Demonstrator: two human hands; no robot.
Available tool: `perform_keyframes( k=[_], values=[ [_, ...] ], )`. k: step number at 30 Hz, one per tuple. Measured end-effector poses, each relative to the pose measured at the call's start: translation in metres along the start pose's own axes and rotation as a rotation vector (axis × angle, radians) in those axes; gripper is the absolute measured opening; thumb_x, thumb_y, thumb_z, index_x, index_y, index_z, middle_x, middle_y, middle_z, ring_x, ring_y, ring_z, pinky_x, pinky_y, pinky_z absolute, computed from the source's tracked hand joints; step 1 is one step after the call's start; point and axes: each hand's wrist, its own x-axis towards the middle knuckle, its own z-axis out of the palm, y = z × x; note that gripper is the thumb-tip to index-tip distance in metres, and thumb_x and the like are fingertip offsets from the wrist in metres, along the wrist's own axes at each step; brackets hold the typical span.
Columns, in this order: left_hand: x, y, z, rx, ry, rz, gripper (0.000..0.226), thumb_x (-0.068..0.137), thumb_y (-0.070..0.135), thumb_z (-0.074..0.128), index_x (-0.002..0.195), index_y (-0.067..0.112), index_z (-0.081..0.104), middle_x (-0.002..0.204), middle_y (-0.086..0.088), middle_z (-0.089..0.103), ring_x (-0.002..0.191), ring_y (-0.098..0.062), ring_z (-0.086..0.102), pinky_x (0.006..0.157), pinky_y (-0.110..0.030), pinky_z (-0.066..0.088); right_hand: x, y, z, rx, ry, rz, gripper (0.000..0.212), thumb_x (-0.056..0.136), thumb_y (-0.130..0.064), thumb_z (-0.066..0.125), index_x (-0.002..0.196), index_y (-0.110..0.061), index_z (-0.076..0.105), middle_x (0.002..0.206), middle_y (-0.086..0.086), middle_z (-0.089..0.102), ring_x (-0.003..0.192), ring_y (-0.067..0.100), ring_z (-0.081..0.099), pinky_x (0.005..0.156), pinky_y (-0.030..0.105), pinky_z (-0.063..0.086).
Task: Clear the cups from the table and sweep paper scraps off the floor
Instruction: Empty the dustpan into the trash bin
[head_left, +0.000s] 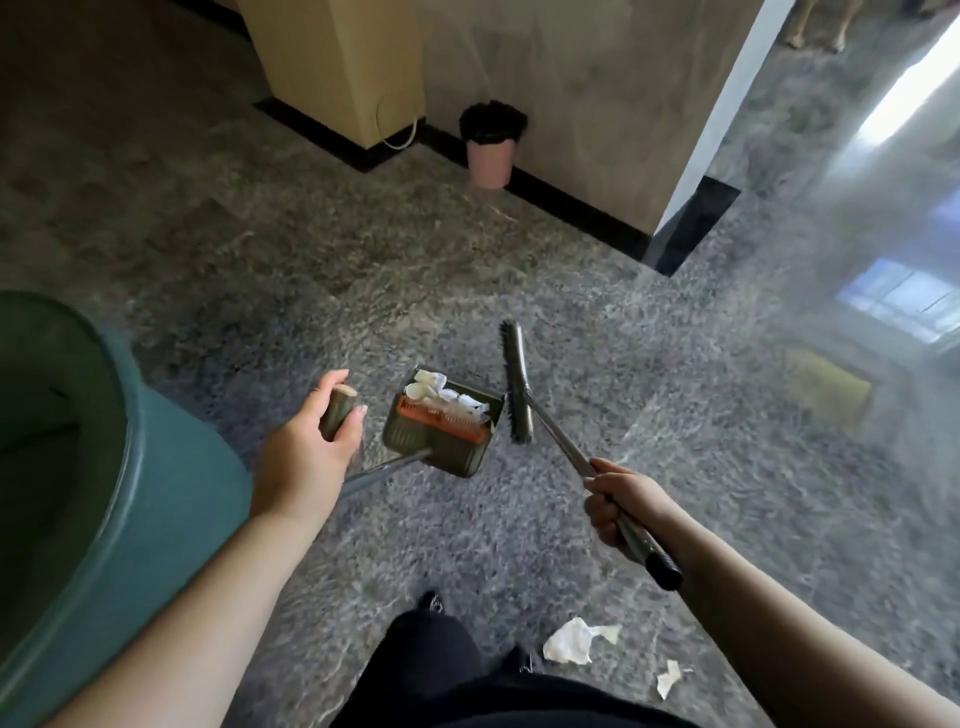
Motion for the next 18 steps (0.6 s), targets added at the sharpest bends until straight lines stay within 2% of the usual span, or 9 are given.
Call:
perform_keyframes(
  k=[1,3,5,6,11,18],
  values=[
    [0.019,0.002,0.005,-0.003,0.003,-0.008,0.034,0.092,0.037,0.062,0.125,0.043,0.054,0.071,-0.003,0.063,0.063,-0.033,0.063,0.065,-0.041,0.054,0.013,-0.018,0.004,0.008,-0.004,0.000,0.038,0.099,-0.001,0.031,0.134,-0.015,0.036,0.048,0.000,0.029,0.029,0.005,0.028,0.034,0.010,0.027],
    [0.067,0.003,0.017,-0.010,0.004,-0.016,0.034,0.092,0.038,0.061,0.124,0.044,0.053,0.072,-0.004,0.064,0.061,-0.032,0.062,0.064,-0.040,0.054,0.045,-0.056,0.018,0.007,-0.017,-0.003,0.029,0.099,-0.001,0.031,0.117,-0.020,0.044,0.046,0.000,0.030,0.029,0.005,0.028,0.033,0.011,0.026],
    [0.103,0.001,0.026,0.005,0.010,0.014,0.034,0.092,0.037,0.062,0.125,0.042,0.055,0.068,-0.002,0.062,0.060,-0.030,0.061,0.060,-0.035,0.050,0.064,-0.085,0.029,0.004,-0.020,0.009,0.026,0.099,-0.001,0.030,0.096,-0.024,0.042,0.045,-0.001,0.030,0.029,0.005,0.028,0.032,0.011,0.025],
    [0.126,0.000,0.030,0.001,0.011,0.031,0.035,0.091,0.036,0.063,0.125,0.041,0.056,0.066,0.000,0.061,0.058,-0.029,0.060,0.058,-0.032,0.047,0.077,-0.101,0.036,0.012,-0.019,0.010,0.026,0.099,-0.001,0.029,0.093,-0.024,0.041,0.045,-0.001,0.030,0.029,0.005,0.028,0.032,0.010,0.025],
    [0.263,0.001,0.050,-0.052,-0.008,0.076,0.037,0.090,0.027,0.067,0.126,0.033,0.060,0.063,0.002,0.058,0.050,-0.020,0.053,0.055,-0.029,0.042,0.144,-0.193,0.082,0.043,0.004,-0.018,0.025,0.100,-0.001,0.029,0.097,-0.024,0.040,0.047,0.000,0.028,0.029,0.006,0.027,0.032,0.011,0.026],
    [0.426,0.026,0.076,-0.070,-0.029,0.119,0.038,0.090,0.028,0.066,0.127,0.034,0.057,0.085,-0.004,0.069,0.055,-0.028,0.056,0.060,-0.040,0.053,0.214,-0.309,0.122,0.062,0.001,-0.053,0.027,0.099,0.000,0.030,0.110,-0.025,0.034,0.047,-0.001,0.028,0.030,0.006,0.026,0.033,0.010,0.024]
  ],
)
